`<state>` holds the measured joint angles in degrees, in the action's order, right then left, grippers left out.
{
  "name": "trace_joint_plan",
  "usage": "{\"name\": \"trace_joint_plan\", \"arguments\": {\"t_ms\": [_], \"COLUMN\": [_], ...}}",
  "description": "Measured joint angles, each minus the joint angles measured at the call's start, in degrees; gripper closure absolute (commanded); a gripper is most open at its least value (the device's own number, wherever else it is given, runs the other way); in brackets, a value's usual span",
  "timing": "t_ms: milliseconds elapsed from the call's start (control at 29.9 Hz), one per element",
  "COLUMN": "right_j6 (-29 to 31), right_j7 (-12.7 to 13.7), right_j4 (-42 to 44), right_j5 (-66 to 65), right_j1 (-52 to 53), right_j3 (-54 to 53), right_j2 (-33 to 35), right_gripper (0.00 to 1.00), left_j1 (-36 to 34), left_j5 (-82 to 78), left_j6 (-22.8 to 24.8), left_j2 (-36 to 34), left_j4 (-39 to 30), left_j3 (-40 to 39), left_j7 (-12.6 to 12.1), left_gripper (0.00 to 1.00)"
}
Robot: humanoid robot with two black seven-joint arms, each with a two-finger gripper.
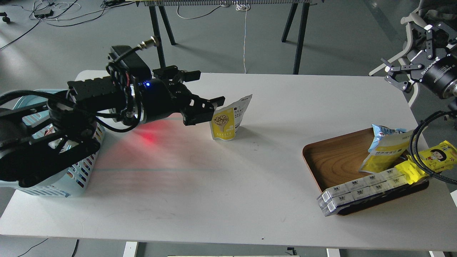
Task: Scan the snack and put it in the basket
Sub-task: 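Reach the left gripper to the standing yellow packet and grasp it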
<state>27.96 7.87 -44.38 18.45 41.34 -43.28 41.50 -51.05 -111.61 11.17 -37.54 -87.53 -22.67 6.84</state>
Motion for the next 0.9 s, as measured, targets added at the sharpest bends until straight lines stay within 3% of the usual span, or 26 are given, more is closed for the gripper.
{"name": "trace_joint_plan", "arguments": {"t_ms": [635, 768, 902], "right_j6": [0.05, 0.05, 0.05], "right_j7": [-1.9, -1.9, -1.86], "right_j4": [0.63, 0.65, 0.55], "right_j5": [0.45, 0.45, 0.45], "right_j1": [-1.0, -1.0, -1.0], "right_j3": [-1.01, -1.01, -1.03], "right_j2": [-0.19, -0.18, -0.08], "right_gripper": [0.02, 0.02, 0.02], "left_j1": [2.6, 2.69, 2.71], "left_j5": [-11.9, -13.07, -13.38], "left_j6": [-0.29, -1.15, -1.57], "left_j2": [15.19, 17.05, 18.06], "left_j4": [16.66, 19.26, 22.15], "left_j3": [0.35, 0.3, 0.28], "left_j7": [-0.43, -0.43, -0.43], "left_gripper": [0.06, 0.2, 0.46]}}
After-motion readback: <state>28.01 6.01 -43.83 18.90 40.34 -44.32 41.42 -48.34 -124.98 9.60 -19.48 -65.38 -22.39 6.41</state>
